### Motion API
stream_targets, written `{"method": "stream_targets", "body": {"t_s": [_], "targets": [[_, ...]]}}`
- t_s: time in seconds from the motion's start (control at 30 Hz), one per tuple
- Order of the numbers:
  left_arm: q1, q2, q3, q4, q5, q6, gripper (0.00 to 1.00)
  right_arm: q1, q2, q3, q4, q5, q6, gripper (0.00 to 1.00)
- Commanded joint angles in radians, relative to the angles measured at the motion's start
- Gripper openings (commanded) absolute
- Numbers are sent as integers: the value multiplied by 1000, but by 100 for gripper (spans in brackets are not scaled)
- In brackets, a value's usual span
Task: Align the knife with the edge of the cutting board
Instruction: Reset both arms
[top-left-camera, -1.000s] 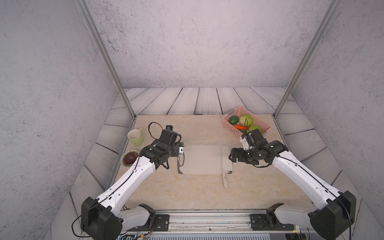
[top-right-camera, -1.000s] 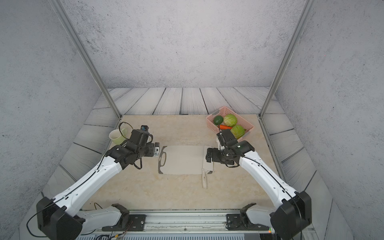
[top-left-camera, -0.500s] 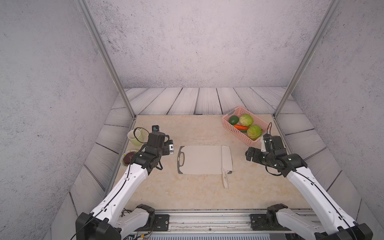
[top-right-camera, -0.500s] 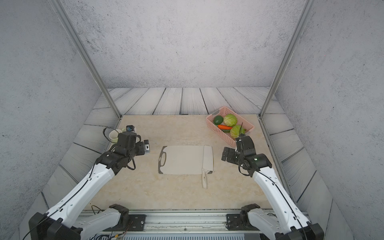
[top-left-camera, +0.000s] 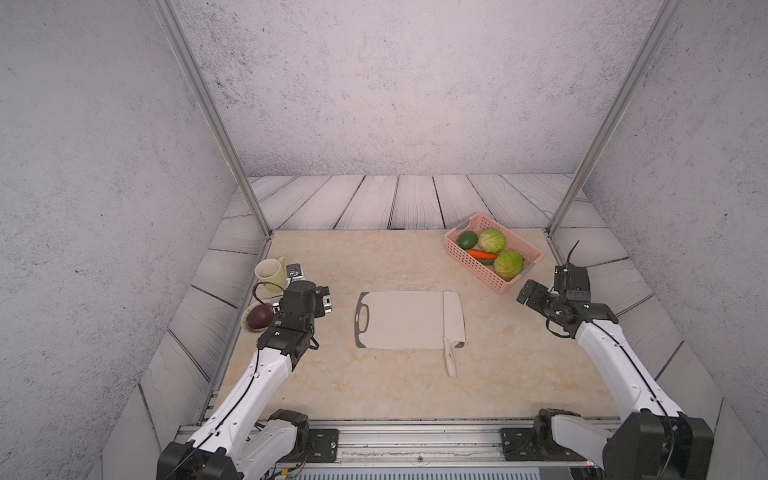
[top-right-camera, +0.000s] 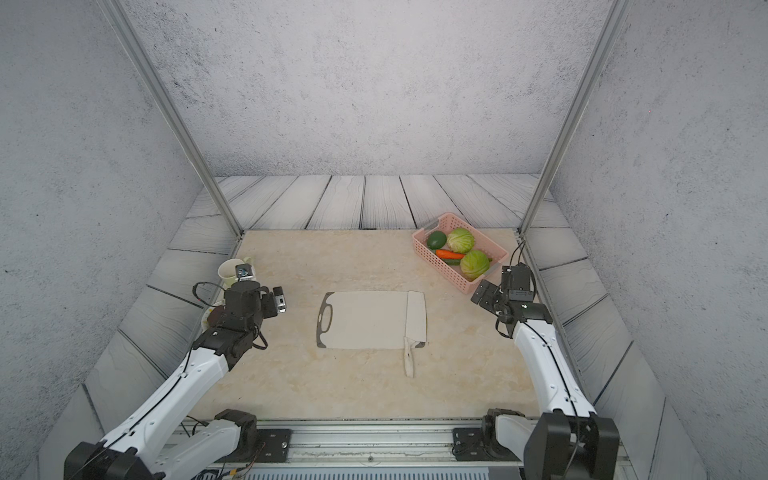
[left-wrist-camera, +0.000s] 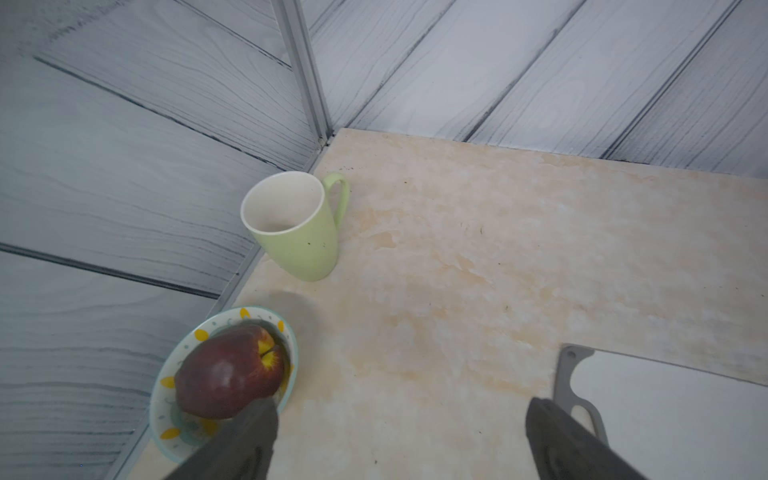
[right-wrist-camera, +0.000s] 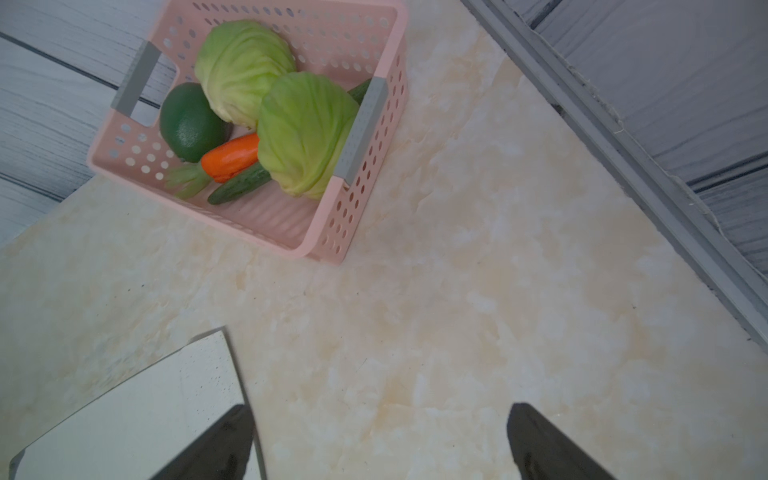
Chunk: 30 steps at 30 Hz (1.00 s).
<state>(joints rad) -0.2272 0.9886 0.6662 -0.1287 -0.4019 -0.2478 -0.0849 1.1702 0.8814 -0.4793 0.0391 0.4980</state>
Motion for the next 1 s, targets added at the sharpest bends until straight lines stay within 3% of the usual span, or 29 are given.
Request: {"method": "stream_targets", "body": {"t_s": [0.0,0.5,0.97], "targets": [[23,11,-19,58,-59,33,98,-22,31,7,73,29,-28,99],[58,172,6,182,-84,74,98,-30,76,-92,271,88,-79,99],[111,219,-146,470,-17,126,98,-30,36,-241,498,115,-100,99]]}}
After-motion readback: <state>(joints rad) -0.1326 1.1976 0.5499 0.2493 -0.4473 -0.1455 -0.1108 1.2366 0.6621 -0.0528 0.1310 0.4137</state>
